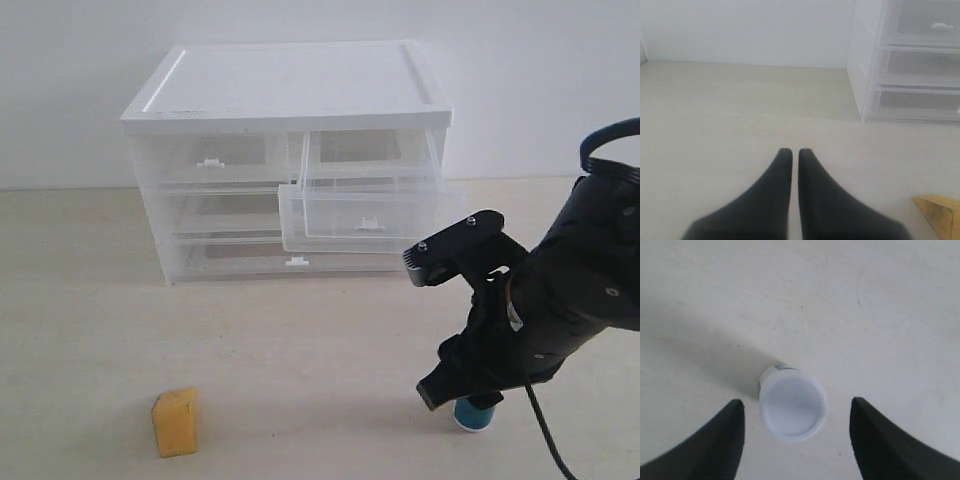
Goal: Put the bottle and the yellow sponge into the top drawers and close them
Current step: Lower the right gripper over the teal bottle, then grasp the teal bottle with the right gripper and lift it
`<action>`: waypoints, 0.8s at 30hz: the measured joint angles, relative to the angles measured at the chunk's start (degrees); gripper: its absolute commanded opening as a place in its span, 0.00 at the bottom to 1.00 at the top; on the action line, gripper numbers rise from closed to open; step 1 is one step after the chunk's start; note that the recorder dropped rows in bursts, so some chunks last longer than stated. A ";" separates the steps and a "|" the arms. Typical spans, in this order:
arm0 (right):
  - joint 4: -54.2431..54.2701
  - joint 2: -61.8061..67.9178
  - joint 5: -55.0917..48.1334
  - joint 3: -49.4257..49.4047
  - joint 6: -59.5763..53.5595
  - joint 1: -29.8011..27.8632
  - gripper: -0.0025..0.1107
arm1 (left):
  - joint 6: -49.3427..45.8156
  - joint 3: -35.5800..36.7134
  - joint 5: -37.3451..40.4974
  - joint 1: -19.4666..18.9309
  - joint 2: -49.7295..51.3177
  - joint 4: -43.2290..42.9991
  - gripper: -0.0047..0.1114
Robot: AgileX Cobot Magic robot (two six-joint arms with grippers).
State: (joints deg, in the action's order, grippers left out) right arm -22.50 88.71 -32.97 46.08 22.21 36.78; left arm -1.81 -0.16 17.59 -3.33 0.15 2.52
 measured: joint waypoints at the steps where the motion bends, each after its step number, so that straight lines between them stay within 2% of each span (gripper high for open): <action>1: -0.11 0.24 0.24 0.00 0.11 0.00 0.51 | 0.00 0.00 0.00 0.00 0.00 0.00 0.08; 21: -0.45 4.21 2.53 0.00 0.80 0.00 0.51 | 0.00 0.00 0.00 0.00 0.00 0.00 0.08; 24: -0.45 4.77 2.80 0.00 0.91 0.00 0.43 | 0.00 0.00 0.00 0.00 0.00 0.00 0.08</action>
State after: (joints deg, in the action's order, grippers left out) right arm -22.95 93.48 -30.17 46.08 23.12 36.78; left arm -1.81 -0.16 17.59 -3.33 0.15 2.52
